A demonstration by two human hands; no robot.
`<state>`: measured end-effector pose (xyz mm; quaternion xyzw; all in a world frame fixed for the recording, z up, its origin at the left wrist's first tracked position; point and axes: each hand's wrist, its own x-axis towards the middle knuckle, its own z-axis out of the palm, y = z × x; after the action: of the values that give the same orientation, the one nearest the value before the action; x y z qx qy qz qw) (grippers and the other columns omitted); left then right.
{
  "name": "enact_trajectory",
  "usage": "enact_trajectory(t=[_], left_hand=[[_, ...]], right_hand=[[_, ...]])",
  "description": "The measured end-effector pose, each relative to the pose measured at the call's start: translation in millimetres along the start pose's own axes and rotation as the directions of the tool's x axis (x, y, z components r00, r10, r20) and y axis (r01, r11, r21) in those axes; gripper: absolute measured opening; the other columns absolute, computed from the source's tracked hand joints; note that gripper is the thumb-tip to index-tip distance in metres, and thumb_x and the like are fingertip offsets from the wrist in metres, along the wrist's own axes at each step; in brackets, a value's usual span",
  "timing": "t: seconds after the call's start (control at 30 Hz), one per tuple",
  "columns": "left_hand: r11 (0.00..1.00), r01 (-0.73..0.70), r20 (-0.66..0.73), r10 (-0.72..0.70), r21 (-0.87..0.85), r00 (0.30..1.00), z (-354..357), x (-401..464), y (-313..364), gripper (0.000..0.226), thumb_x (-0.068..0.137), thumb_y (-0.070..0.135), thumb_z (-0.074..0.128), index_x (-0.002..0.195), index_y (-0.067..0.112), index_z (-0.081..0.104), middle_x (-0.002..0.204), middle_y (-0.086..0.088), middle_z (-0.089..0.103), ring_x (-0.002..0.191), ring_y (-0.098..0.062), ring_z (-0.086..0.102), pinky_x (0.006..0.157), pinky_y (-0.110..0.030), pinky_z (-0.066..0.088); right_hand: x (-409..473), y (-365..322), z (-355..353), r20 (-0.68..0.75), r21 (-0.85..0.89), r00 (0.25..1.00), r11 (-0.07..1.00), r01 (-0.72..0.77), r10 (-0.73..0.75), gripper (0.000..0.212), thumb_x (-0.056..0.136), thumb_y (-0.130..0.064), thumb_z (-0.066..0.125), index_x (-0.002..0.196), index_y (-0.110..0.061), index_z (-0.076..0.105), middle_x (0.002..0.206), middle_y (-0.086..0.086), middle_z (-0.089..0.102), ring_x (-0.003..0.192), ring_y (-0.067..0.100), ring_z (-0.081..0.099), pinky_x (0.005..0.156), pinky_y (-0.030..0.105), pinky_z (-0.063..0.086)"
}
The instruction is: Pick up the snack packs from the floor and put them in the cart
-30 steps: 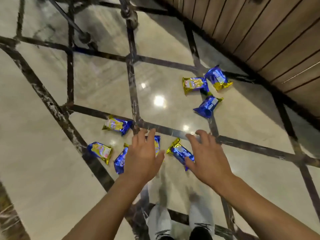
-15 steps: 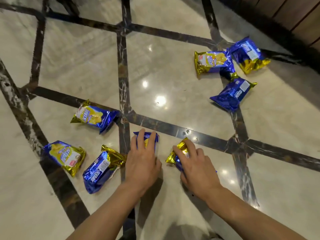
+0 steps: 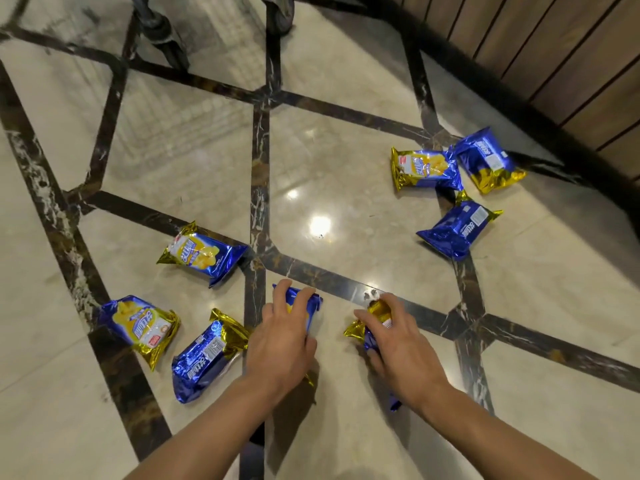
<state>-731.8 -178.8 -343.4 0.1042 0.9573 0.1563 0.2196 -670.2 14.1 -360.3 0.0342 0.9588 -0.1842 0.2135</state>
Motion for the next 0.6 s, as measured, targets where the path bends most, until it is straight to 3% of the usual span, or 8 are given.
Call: enact_trajectory(t=[0.23,0.43,0.6], left_hand=[[0.994,-0.03,-0.124,0.017,-0.108,0.992,-169.7,-49.8,70.4,0.07,0.081,0.02,0.065,0.139,0.036,0.03,0.152,0.003,0.012,0.12,-0.027,0.045,0.072,-0.042,0.056],[0.979,0.024,-0.139,-0.054,-0.204,0.989,-399.1,-175.9,150.5,0.069,0.08,0.02,0.066,0.14,0.036,0.034,0.148,0.005,0.019,0.119,-0.028,0.047,0.08,-0.044,0.053],[0.948,0.083,-0.274,-0.171,-0.306,0.946,-570.6,-277.4,195.0,0.065,0.082,0.019,0.069,0.138,0.034,0.038,0.146,0.005,0.021,0.116,-0.027,0.053,0.083,-0.043,0.053]], right_hand=[[-61.9,-60.0,-182.1,-0.191,0.132,0.979,0.99,-0.043,0.068,0.066,0.089,-0.02,0.066,0.142,-0.04,0.034,0.152,-0.004,0.015,0.12,0.027,0.043,0.086,0.044,0.054],[-172.3,-182.1,-401.2,-0.239,0.16,0.97,0.984,0.08,-0.04,0.072,0.087,-0.017,0.067,0.146,-0.037,0.031,0.151,-0.008,0.024,0.118,0.027,0.046,0.087,0.044,0.052],[-258.3,-272.7,-558.0,-0.31,0.249,0.949,0.958,0.143,-0.061,0.067,0.086,-0.017,0.067,0.142,-0.034,0.035,0.149,-0.009,0.027,0.123,0.023,0.044,0.088,0.041,0.051]])
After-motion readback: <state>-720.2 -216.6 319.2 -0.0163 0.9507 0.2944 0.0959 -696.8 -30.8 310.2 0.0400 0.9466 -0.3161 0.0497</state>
